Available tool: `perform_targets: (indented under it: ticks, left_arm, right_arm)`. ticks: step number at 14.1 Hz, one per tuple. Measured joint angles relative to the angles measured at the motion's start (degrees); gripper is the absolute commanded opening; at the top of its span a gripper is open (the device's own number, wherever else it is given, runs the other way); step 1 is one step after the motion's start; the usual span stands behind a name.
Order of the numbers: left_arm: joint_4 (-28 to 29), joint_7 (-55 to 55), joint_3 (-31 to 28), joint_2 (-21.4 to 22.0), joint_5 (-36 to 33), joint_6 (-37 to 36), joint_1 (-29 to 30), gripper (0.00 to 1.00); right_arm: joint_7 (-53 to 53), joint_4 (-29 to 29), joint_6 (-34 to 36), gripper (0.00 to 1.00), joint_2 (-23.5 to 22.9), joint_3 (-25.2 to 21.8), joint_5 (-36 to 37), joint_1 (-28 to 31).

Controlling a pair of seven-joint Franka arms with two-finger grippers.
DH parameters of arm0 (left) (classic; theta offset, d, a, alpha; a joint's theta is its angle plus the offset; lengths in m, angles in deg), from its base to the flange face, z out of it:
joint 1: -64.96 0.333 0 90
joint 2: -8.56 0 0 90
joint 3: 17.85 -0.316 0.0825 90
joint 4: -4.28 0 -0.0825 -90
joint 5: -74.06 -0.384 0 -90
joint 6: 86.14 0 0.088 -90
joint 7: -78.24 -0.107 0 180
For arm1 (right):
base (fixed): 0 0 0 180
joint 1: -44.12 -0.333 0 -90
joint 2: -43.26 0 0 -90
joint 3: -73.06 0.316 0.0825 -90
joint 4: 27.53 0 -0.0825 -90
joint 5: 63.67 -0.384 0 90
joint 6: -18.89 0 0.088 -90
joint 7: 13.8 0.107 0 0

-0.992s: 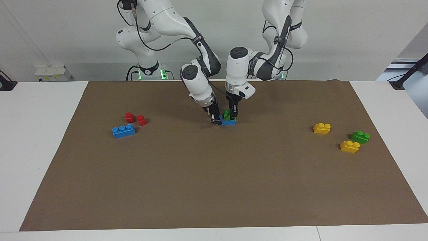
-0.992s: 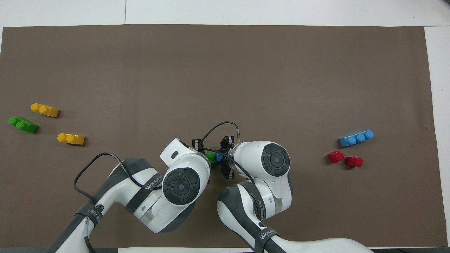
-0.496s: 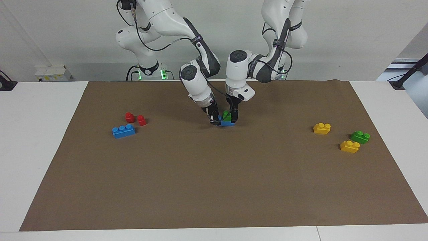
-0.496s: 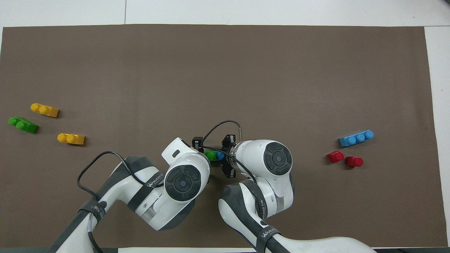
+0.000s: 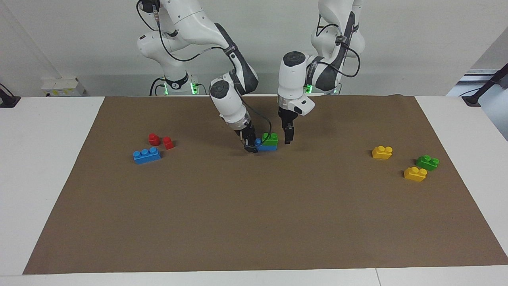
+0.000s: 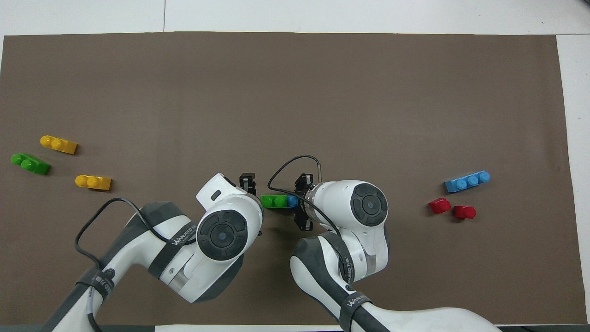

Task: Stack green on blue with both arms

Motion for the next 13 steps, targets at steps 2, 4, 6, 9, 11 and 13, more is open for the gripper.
perform_targets:
  ticks: [2,4,6,9,11,13]
  left_arm:
    - [-0.4,-2.0,-0.1,1.0,0.0,-1.8,1.2,1.0]
    - [-1.1,-5.0,-0.2,1.3,0.0,-3.6,2.4,1.0]
    - [-2.1,-9.0,-0.2,1.3,0.0,-5.6,3.7,1.0]
    - [-2.9,-15.1,-0.2,1.3,0.0,-6.9,6.0,1.0]
    - [-3.0,-20.0,-0.3,1.3,0.0,-7.6,7.5,1.0]
    - [-3.3,-25.2,-0.3,1.3,0.0,-8.6,9.0,1.0]
  right_arm:
    - [0.0,0.0,0.0,0.82,0.0,0.0,0.0,0.1]
    - [-0.1,0.0,0.4,0.83,0.0,0.0,0.0,0.5]
    - [-2.3,-0.1,2.2,0.83,0.1,0.0,0.1,2.1]
    - [-10.1,-0.5,7.7,0.99,1.5,-0.2,0.1,7.3]
    - [-17.8,-0.7,12.2,1.0,3.4,-0.3,0.2,11.6]
    - [-27.2,-1.8,18.2,1.0,5.6,-0.4,0.3,15.6]
